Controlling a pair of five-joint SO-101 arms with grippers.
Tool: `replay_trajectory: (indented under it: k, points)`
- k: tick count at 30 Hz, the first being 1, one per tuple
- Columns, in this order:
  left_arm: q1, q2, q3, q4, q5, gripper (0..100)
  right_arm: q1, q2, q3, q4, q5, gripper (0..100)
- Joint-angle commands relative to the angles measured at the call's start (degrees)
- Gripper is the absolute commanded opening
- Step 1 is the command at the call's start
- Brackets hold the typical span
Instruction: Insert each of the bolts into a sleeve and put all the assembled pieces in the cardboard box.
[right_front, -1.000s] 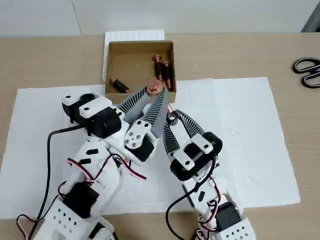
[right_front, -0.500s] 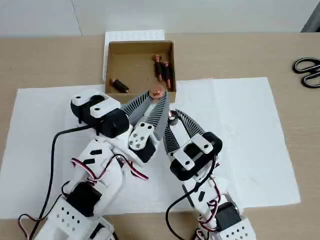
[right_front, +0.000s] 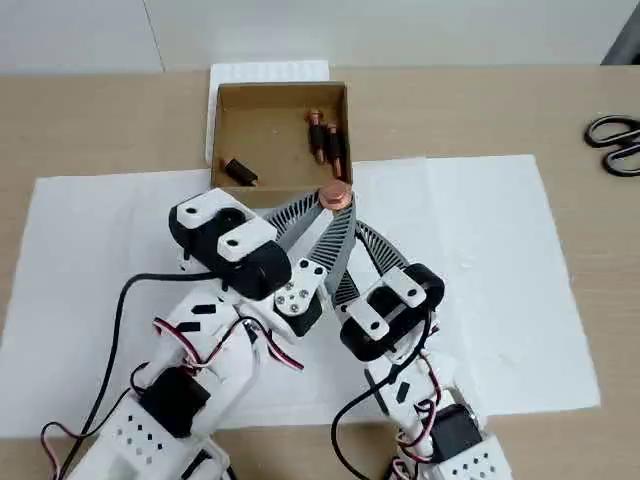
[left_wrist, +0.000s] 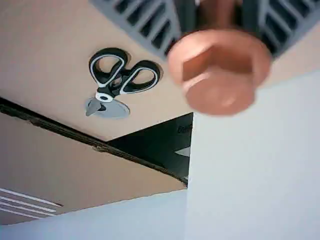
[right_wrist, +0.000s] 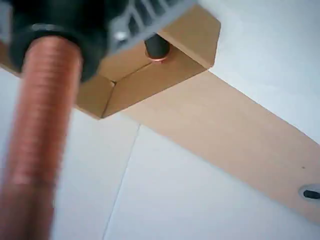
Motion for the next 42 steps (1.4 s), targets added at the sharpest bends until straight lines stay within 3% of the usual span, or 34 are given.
replay_trajectory:
  k: [1, 11, 42]
  points:
    - [0.2, 0.1, -0.7, -3.2, -0.4, 1, -0.1, -0.7, 0.3, -1.1, 0.3, 0.2]
    - [0.2, 0.4, 0.3, -4.7, -4.8, 1, -0.1, -0.7, 0.3, -1.1, 0.3, 0.2]
    - [0.2, 0.1, 5.6, -4.3, -4.8, 1, -0.1, -0.7, -0.1, -1.1, 0.3, 0.3]
